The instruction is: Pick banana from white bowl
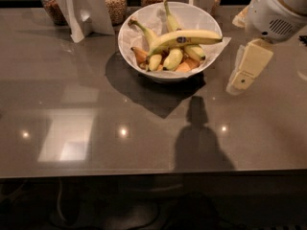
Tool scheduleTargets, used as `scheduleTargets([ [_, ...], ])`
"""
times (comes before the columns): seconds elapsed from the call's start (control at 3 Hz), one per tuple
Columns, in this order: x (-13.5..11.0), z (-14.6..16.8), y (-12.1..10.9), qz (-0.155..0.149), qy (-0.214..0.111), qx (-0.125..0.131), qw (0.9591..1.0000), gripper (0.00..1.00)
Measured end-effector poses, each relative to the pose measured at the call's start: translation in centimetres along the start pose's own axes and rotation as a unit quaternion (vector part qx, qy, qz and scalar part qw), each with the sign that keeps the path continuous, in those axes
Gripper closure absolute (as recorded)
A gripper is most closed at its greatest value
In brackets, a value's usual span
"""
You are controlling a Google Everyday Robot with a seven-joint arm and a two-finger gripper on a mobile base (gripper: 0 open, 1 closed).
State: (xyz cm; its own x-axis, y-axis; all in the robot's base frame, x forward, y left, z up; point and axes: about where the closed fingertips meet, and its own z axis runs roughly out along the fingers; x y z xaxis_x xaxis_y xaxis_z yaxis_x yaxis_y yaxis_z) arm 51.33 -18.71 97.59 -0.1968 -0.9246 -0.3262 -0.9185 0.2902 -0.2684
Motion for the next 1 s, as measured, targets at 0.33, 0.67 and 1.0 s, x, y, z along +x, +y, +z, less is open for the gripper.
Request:
scheduleTargets([
  [0.33,-2.7,1.2,-2.9,-0.02,-0.037,0.01,0.9991,0.0],
  [0.67,-5.3,2.6,-5.7,-0.031,-0.084,0.014,0.9959,0.0],
  [1.0,-7.1,4.5,-7.9,-0.03,-0.125,0.003,0.9917,0.0],
])
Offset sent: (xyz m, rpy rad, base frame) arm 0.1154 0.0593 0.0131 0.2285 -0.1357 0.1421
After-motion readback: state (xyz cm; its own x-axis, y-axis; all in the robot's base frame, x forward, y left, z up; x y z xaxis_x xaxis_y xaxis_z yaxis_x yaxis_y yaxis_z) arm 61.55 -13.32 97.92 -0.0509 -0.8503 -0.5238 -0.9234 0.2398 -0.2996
